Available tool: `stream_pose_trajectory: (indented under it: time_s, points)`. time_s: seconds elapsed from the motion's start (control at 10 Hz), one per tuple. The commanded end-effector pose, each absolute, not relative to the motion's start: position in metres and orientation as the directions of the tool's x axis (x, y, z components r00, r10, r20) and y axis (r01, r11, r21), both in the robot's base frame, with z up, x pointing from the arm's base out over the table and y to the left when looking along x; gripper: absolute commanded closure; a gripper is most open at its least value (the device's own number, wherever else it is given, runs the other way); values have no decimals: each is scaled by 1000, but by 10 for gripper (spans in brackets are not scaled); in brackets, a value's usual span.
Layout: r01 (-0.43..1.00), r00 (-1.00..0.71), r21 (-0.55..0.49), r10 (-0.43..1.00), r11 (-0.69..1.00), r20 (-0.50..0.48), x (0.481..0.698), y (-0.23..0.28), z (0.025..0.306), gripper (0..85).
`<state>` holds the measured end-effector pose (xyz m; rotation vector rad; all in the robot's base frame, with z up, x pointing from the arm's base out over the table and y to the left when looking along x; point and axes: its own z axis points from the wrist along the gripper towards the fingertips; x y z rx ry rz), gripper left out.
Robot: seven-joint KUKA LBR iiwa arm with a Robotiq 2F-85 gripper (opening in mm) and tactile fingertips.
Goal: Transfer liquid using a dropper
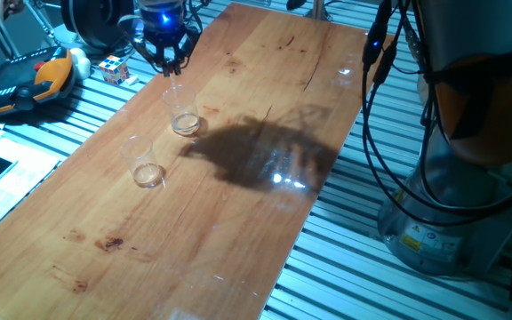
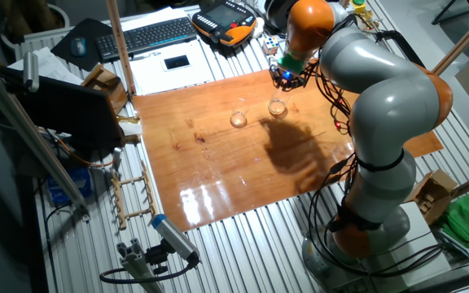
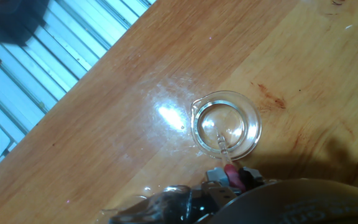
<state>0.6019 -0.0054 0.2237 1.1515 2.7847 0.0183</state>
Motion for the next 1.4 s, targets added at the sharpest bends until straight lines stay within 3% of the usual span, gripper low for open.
stream_pose_trajectory:
  time_s: [0.0,0.8,1.3]
  points:
    - [702,-701,60,704,709,-114,602,-5,224,630]
    - [705,-698,78,709,705,-100,604,-7,205,627]
    - [703,-699,93,709,705,-94,606,-9,191,673]
